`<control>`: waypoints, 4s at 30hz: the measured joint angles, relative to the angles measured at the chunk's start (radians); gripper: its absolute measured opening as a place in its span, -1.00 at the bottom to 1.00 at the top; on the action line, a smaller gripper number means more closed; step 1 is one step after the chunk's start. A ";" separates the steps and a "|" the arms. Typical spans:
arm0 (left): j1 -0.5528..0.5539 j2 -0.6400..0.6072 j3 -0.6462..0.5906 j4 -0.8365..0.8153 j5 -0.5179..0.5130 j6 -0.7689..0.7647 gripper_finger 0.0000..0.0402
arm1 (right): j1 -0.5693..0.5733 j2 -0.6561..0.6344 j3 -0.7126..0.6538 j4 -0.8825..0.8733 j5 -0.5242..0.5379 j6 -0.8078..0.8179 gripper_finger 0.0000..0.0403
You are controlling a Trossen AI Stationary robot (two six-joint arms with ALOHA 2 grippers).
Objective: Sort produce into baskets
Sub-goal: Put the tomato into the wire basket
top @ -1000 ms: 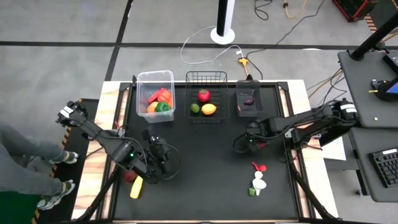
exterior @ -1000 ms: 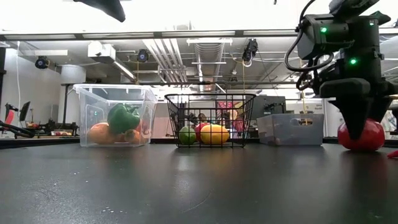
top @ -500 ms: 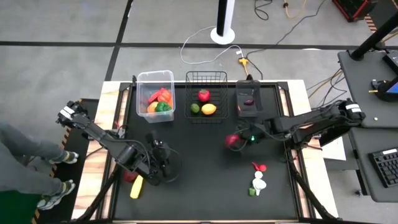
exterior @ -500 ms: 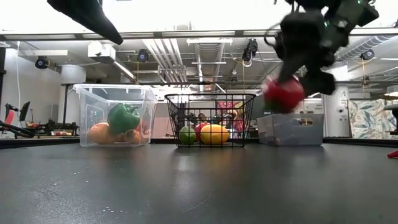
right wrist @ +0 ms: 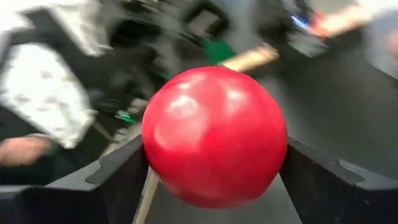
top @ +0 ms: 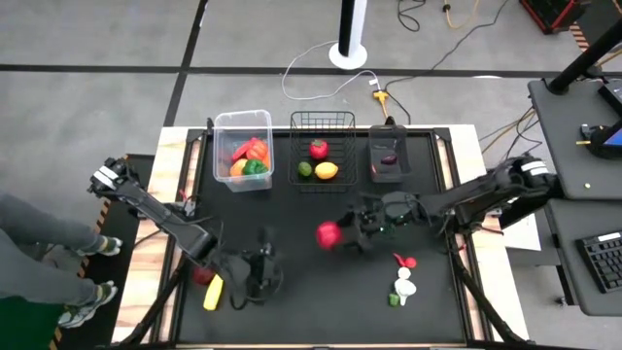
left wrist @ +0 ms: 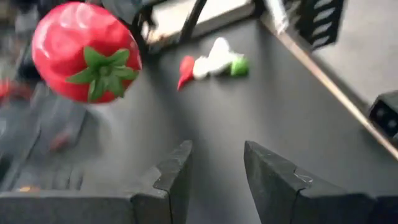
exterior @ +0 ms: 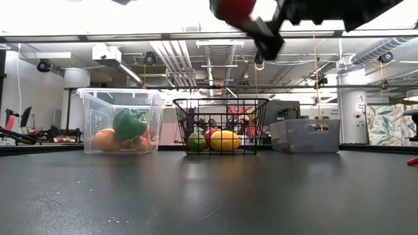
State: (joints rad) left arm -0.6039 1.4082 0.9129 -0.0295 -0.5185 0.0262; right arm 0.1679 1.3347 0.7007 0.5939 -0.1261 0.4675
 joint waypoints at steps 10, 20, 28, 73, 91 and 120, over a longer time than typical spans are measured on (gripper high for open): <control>0.000 -0.003 -0.136 0.508 0.014 0.304 -0.37 | 0.038 0.295 -0.001 0.723 -0.248 0.047 0.58; 0.001 -0.002 -0.056 0.471 -0.133 0.363 -0.15 | 0.035 0.379 -0.002 0.830 -0.266 0.109 0.58; 0.003 0.003 -0.056 0.512 -0.125 0.381 0.39 | 0.034 0.362 -0.002 0.826 -0.272 0.101 0.58; 0.077 0.255 -0.006 0.916 -0.019 0.701 0.53 | 0.024 0.361 0.007 0.833 -0.275 0.136 0.58; 0.072 0.236 -0.006 0.884 -0.117 0.660 0.30 | 0.014 0.354 0.009 0.823 -0.251 0.173 0.78; 0.249 -0.071 -0.006 0.323 -0.157 0.477 0.29 | -0.014 0.157 0.010 0.262 0.019 0.115 0.78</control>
State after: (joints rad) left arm -0.3545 1.3367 0.9066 0.2938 -0.6752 0.5031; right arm 0.1543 1.4919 0.7112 0.8560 -0.1071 0.5824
